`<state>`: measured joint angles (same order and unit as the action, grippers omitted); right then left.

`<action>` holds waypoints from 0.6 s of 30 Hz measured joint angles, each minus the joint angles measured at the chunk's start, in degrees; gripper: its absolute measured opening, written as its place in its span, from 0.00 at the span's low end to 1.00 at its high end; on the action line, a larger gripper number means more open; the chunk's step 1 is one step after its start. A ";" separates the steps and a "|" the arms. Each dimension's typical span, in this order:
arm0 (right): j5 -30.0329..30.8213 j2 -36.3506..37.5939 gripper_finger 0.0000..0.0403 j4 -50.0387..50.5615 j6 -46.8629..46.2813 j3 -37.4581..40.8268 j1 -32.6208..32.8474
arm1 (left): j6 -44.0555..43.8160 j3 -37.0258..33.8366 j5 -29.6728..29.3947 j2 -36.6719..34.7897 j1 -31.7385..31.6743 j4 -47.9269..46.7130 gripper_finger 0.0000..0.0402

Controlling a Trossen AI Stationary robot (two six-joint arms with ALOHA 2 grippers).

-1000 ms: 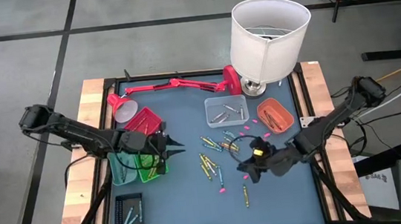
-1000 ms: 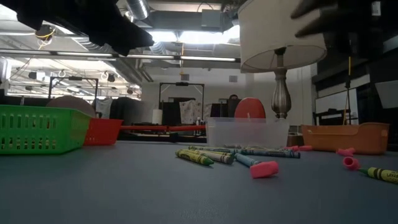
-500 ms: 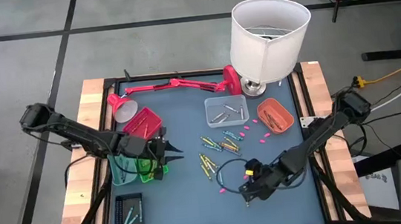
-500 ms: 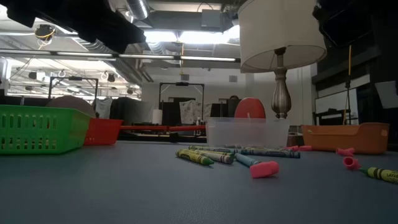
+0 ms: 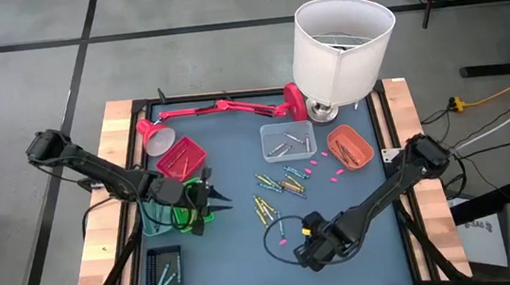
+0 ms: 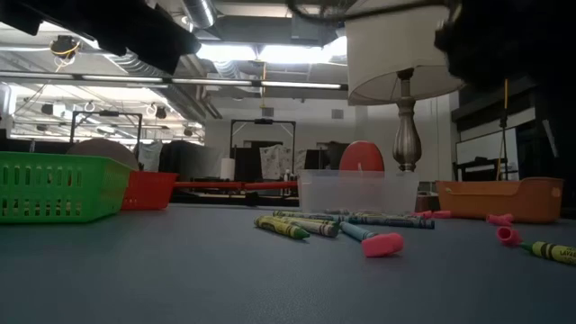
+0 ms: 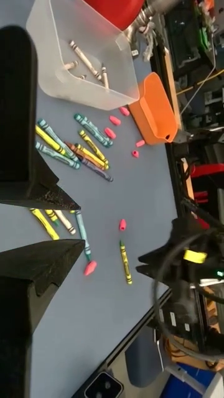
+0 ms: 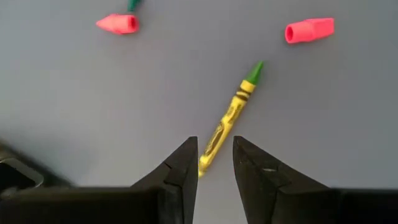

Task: Sort crayons
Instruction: Put the green crayon into the green bin

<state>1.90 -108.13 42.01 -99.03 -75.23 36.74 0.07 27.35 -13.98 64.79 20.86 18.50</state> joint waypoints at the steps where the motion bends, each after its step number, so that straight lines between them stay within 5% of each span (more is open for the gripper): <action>1: -0.01 -0.65 0.25 -0.01 -0.07 0.01 -0.01 | 0.01 0.00 0.00 0.00 0.09 0.00 0.17; 18: 1.49 -3.37 0.25 -0.35 -1.26 -0.03 -0.01 | 0.07 0.00 -0.02 0.01 0.59 0.00 0.17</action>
<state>3.39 -111.50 41.66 -100.29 -75.26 36.73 0.14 27.35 -14.00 64.80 21.45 18.50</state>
